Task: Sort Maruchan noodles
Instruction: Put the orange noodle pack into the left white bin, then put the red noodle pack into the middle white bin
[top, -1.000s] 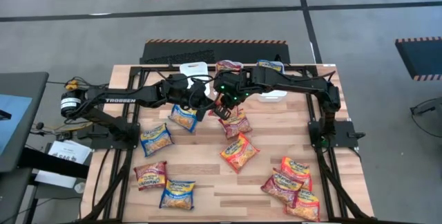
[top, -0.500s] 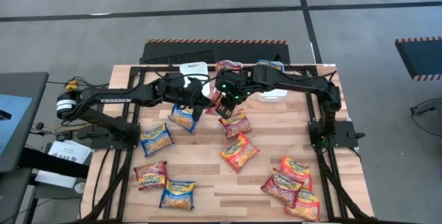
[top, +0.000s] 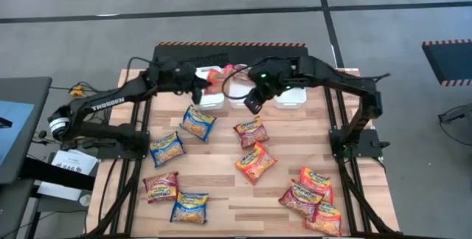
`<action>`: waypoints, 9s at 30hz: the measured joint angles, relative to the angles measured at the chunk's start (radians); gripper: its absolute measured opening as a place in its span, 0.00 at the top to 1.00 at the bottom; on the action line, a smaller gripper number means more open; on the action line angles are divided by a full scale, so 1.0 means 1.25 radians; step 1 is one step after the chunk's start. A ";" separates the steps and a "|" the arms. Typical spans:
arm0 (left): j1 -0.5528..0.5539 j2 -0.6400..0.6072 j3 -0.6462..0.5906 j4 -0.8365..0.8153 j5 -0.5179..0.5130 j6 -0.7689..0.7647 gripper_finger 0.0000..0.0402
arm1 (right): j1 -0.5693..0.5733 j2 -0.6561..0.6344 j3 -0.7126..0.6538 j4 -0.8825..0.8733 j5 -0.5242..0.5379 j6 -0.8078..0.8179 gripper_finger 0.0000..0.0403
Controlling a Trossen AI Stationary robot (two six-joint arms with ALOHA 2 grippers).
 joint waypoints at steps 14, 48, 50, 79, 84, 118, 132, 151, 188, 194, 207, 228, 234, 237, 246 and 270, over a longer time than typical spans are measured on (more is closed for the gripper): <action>0.235 0.106 -0.047 0.097 0.055 -0.068 1.00 | -0.034 -0.069 -0.001 -0.002 0.129 -0.113 0.67; 0.321 0.364 -0.047 0.205 0.037 -0.079 0.76 | -0.129 -0.064 -0.001 -0.080 0.126 -0.169 0.67; 0.324 0.364 -0.047 0.205 0.042 -0.074 0.72 | -0.128 -0.064 -0.001 -0.080 0.125 -0.168 0.67; 0.362 0.385 -0.010 0.135 0.055 -0.084 0.55 | -0.129 -0.064 -0.001 -0.054 0.125 -0.167 0.67; 0.338 0.402 -0.009 0.103 0.068 -0.120 0.55 | -0.129 -0.064 -0.001 -0.054 0.125 -0.168 0.67; 0.333 0.253 -0.009 0.079 0.194 -0.109 0.60 | -0.128 -0.064 -0.001 -0.063 0.125 -0.168 0.67; 0.183 0.301 -0.009 -0.110 0.109 -0.063 0.68 | -0.128 -0.064 -0.001 -0.057 0.125 -0.167 0.67; 0.187 0.560 0.157 -0.137 0.008 -0.127 0.75 | -0.125 -0.064 -0.001 -0.063 0.125 -0.167 0.67; 0.171 0.551 0.291 -0.262 0.176 -0.102 0.75 | -0.094 -0.063 -0.001 -0.091 0.125 -0.167 0.67; 0.140 0.417 0.291 -0.313 0.135 -0.059 0.75 | -0.043 -0.063 -0.001 -0.091 0.125 -0.128 0.67; -0.014 0.098 0.291 -0.481 0.066 -0.058 0.75 | 0.110 -0.062 -0.056 -0.113 0.125 0.053 0.67; -0.373 -0.020 0.290 -0.703 -0.049 -0.158 0.75 | 0.429 -0.063 -0.291 0.044 0.126 0.503 0.67; -0.484 -0.020 0.257 -0.708 -0.109 -0.306 0.75 | 0.497 -0.063 -0.343 0.043 0.141 0.554 0.67; -0.524 -0.017 0.242 -0.708 -0.109 -0.377 0.75 | 0.530 -0.064 -0.365 0.027 0.143 0.554 0.67; -0.594 -0.019 0.239 -0.708 -0.163 -0.537 0.75 | 0.636 -0.063 -0.407 -0.004 0.132 0.568 0.67; -0.732 -0.019 0.239 -0.716 -0.186 -0.667 0.75 | 0.626 -0.157 -0.474 -0.017 0.126 0.230 0.67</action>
